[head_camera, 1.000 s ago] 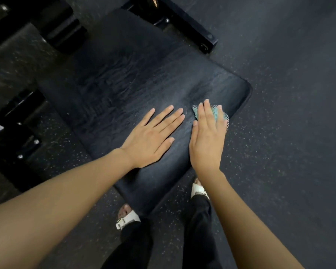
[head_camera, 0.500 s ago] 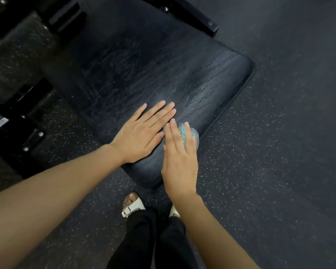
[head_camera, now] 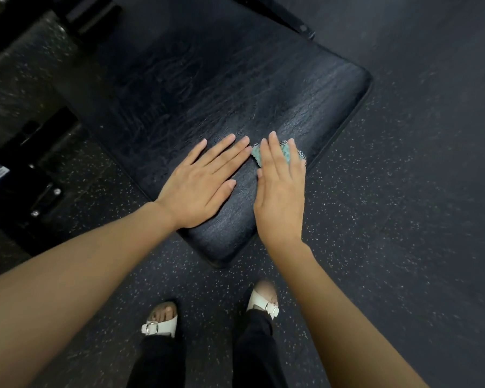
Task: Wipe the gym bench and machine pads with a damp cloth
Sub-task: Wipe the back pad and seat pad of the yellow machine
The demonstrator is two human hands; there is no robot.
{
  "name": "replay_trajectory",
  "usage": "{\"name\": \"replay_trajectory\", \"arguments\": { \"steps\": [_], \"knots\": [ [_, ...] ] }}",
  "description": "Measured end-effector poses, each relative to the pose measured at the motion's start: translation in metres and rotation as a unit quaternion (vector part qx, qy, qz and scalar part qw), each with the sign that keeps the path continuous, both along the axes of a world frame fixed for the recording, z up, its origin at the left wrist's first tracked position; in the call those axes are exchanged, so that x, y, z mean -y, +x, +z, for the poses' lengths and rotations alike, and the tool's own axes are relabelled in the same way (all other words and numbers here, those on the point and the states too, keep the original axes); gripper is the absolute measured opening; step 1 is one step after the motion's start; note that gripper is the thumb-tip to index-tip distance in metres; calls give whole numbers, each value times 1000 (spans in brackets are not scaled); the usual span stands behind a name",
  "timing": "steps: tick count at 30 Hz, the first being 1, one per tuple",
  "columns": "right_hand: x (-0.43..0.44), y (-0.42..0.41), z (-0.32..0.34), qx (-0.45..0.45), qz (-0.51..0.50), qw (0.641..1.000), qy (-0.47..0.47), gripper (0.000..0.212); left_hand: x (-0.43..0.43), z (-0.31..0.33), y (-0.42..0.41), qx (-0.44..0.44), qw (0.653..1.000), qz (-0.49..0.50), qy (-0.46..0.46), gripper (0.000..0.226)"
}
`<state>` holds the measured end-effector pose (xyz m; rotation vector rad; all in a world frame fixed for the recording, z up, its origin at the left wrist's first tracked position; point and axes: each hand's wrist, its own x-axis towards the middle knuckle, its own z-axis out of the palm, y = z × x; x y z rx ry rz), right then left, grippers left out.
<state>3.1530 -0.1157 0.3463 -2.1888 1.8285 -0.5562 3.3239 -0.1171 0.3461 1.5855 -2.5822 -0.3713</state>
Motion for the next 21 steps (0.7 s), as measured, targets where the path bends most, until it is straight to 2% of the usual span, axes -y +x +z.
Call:
{"name": "replay_trajectory", "arguments": {
  "steps": [7,12,21],
  "knots": [
    [-60,29,-3,127,-71,989,-9,46,-1,1,3,-13,999,-34,-19,57],
    [-100,49,-2,288,-114,951,-11,46,-2,4,4,3,990,-142,-7,57],
    [-119,67,3,403,-187,896,2,56,7,16,-22,7,986,-161,43,59]
  ]
}}
